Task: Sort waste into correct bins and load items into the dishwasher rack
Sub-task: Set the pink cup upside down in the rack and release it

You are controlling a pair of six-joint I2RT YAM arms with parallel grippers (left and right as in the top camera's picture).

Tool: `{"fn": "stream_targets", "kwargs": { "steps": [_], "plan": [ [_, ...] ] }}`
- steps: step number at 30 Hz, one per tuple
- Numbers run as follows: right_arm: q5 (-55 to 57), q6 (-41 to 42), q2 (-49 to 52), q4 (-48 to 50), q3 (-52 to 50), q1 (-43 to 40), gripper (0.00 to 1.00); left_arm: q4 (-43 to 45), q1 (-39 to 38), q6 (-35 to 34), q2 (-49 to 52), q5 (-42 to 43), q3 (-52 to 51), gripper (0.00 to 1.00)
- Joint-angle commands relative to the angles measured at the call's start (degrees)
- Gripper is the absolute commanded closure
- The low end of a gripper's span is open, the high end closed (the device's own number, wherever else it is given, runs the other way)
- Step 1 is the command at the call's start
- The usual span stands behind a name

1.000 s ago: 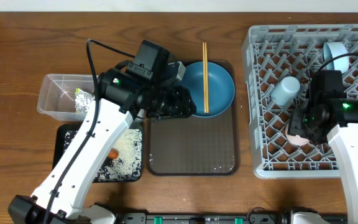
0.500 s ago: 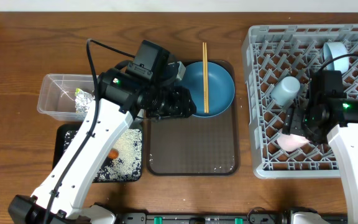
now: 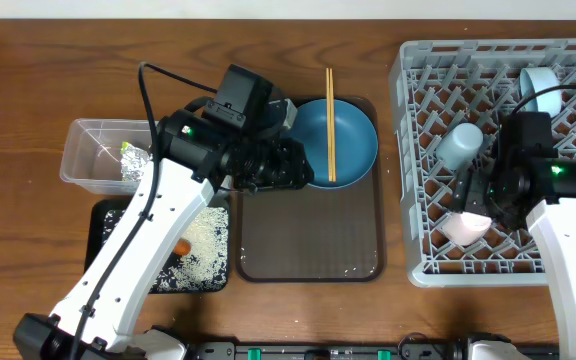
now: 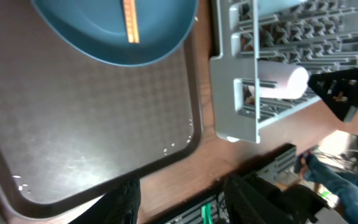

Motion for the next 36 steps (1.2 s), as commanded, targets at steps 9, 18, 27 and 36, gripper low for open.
{"fn": "stream_targets", "kwargs": {
  "steps": [9, 18, 27, 36],
  "plan": [
    [-28.17, -8.85, 0.11, 0.90, 5.68, 1.40, 0.03, 0.02, 0.24, 0.35, -0.13, -18.60, 0.07, 0.53],
    [-31.12, -8.28, 0.11, 4.13, 5.62, 11.41, 0.01, -0.07, 12.87, -0.31, -0.72, -20.48, 0.98, 0.53],
    [-27.23, 1.75, 0.11, 17.77, 5.62, 22.45, 0.01, -2.08, 24.44, -0.26, -0.81, -17.86, 1.38, 0.30],
    [-18.62, 5.18, 2.78, 22.64, 5.60, 32.79, 0.01, -2.73, 25.27, -0.26, -0.81, -17.88, 1.38, 0.10]
  ]
}}
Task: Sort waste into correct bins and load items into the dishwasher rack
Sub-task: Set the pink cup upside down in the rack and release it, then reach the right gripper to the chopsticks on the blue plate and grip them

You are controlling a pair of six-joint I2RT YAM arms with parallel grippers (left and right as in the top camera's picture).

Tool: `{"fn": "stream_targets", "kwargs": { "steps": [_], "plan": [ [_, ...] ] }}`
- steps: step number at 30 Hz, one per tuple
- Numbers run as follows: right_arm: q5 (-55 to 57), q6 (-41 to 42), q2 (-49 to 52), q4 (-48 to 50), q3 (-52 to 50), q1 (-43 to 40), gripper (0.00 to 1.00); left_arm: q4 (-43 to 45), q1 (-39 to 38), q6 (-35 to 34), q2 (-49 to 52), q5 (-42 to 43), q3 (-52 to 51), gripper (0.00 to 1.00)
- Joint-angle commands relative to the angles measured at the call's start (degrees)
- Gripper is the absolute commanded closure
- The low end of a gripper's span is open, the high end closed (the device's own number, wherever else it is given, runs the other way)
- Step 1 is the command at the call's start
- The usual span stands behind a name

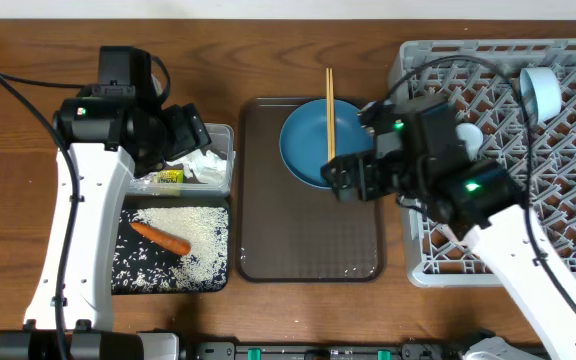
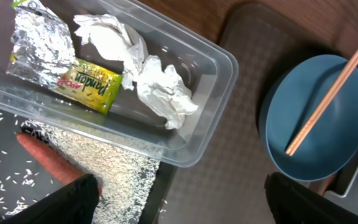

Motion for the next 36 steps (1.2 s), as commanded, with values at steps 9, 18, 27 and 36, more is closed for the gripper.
{"fn": "stream_targets", "kwargs": {
  "steps": [9, 18, 27, 36],
  "plan": [
    [10.69, 1.99, 5.46, 4.90, 0.90, 5.11, 0.44, -0.17, 0.24, -0.09, -0.81, 0.33, 1.38, 0.06],
    [28.59, 1.97, 11.17, 11.58, 0.90, 5.09, 0.70, -0.17, 0.24, -0.09, -0.81, 0.33, 1.38, 0.05],
    [28.89, 1.99, 22.51, 22.01, 0.90, 3.37, 0.77, -0.17, 0.24, -0.11, -0.81, 0.33, 1.38, 0.05],
    [29.07, 1.99, 31.32, 29.44, 0.90, 0.39, 0.80, -0.17, 0.24, -0.11, -0.81, 0.35, 1.38, 0.05]
  ]
}}
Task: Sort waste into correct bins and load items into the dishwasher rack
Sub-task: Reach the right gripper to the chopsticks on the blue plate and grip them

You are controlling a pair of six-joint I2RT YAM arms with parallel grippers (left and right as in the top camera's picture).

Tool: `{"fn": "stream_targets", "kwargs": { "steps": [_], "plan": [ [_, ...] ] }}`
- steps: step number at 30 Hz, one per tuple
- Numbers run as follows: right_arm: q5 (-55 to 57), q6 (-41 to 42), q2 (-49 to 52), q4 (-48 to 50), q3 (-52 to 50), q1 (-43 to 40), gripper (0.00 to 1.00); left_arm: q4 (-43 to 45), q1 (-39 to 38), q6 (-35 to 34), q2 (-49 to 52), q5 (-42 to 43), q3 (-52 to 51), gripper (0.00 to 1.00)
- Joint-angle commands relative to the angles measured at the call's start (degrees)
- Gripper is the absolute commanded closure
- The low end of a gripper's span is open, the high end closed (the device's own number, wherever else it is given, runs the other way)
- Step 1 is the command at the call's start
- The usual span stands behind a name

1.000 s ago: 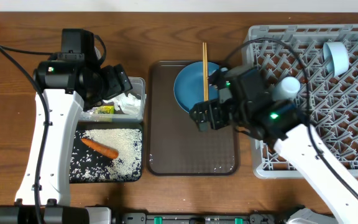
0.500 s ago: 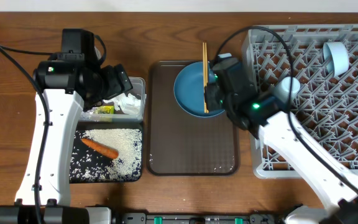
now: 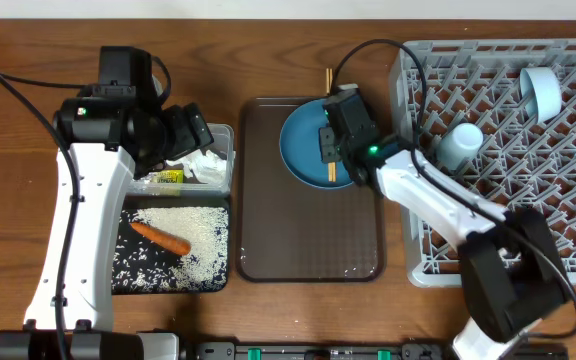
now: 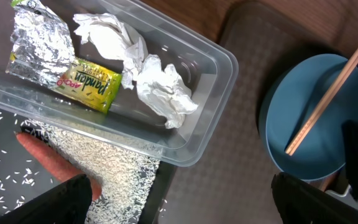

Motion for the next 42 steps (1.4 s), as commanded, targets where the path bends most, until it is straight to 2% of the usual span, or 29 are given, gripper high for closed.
{"fn": "stream_targets", "kwargs": {
  "steps": [1, 10, 22, 31, 42],
  "plan": [
    [0.94, 0.22, 2.32, 1.81, 0.87, -1.62, 0.80, -0.11, 0.24, -0.09, -0.81, 0.33, 1.38, 0.05],
    [0.44, 0.46, 5.62, 7.26, 0.87, -2.25, 0.83, -0.11, 0.24, -0.07, -0.81, 0.35, 1.38, 0.05],
    [-0.92, 2.82, 9.11, 8.70, 0.87, -2.25, 0.83, -0.11, 0.24, -0.09, -0.81, 0.33, 1.38, 0.05],
    [-1.66, 2.73, 7.98, 8.79, 0.90, -2.32, 0.76, -0.11, 0.24, -0.07, -0.81, 0.33, 1.38, 0.05],
    [-1.66, 2.75, 3.65, 8.41, 0.90, -2.32, 0.75, -0.11, 0.24, -0.07, -0.81, 0.33, 1.38, 0.05]
  ]
}}
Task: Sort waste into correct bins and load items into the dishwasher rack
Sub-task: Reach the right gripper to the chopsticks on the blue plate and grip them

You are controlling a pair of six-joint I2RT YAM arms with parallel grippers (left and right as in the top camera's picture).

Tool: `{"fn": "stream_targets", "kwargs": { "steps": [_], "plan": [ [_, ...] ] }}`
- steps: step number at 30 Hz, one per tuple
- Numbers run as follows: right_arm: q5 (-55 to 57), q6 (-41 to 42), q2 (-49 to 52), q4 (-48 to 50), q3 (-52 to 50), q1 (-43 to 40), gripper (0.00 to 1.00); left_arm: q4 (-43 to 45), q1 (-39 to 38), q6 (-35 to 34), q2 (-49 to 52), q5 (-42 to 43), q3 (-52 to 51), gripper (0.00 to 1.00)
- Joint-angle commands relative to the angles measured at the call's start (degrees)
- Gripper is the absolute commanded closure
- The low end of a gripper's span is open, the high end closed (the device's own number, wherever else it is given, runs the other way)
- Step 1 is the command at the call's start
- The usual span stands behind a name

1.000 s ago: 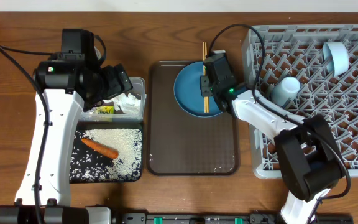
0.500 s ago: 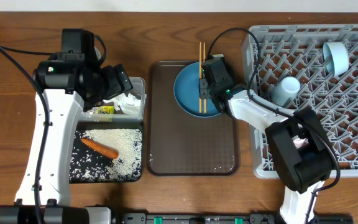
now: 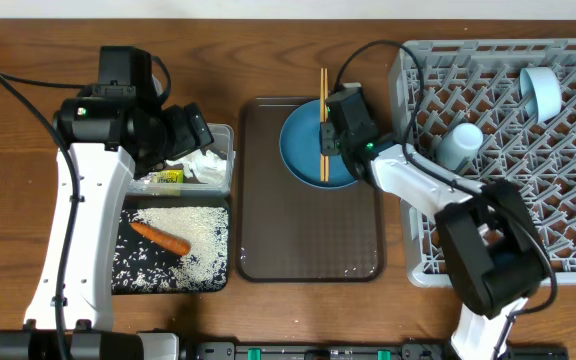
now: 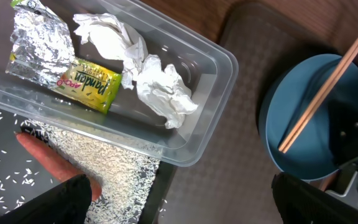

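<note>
Two wooden chopsticks (image 3: pixel 322 125) lie across the blue bowl (image 3: pixel 303 160) at the back of the brown tray (image 3: pixel 308 230). My right gripper (image 3: pixel 330 138) is over the bowl, right at the chopsticks; its jaws are hidden under its own body. In the left wrist view the chopsticks (image 4: pixel 319 93) cross the bowl (image 4: pixel 303 143). My left gripper (image 4: pixel 179 202) hangs open over the clear bin (image 4: pixel 219 93), nothing between its fingers. The bin holds foil (image 4: pixel 33 46), a yellow wrapper (image 4: pixel 89 87) and crumpled tissue (image 4: pixel 160 87).
A black tray (image 3: pixel 118 270) with rice and a carrot (image 3: pixel 160 238) lies in front of the bin. The grey dishwasher rack (image 3: pixel 568 190) on the right holds a pale cup (image 3: pixel 460 145) and a light blue cup (image 3: pixel 540 90).
The chopsticks have shifted slightly left on the bowl and turned a little. My right gripper stays at them over the bowl. The left arm has not moved.
My left gripper was over the brown tray beside the bowl while the right one was in the rack. Then the left stood open over the clear bin and the right had come to the tray. It then reached the chopsticks, which have now shifted.
</note>
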Motion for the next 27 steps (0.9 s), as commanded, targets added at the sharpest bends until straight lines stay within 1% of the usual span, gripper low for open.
{"fn": "stream_targets", "kwargs": {
  "steps": [1, 9, 15, 20, 23, 27],
  "plan": [
    [0.00, 0.74, -2.32, -0.13, 0.83, -0.44, 0.75, -0.11, 0.24, -0.07, -0.81, 0.33, 1.38, 0.05],
    [0.00, 0.81, -2.25, -1.01, 0.83, -0.31, 0.77, -0.11, 0.24, -0.07, -0.81, 0.33, 1.38, 0.05],
    [-0.11, 2.71, -1.53, -1.11, 0.81, -0.33, 0.77, -0.11, 0.24, -0.09, -0.81, 0.33, 1.38, 0.05],
    [-3.10, 2.71, -1.14, -0.44, 0.81, -0.31, 0.76, -0.11, 0.24, -0.09, -0.81, 0.33, 1.38, 0.05],
    [-3.67, 2.69, -1.14, -0.26, 0.81, -0.31, 0.73, -0.11, 0.24, -0.09, -0.81, 0.33, 1.38, 0.05],
    [-4.11, 2.69, -1.14, -0.48, 0.81, -0.31, 0.72, -0.11, 0.24, -0.07, -0.81, 0.33, 1.38, 0.05]
  ]
}}
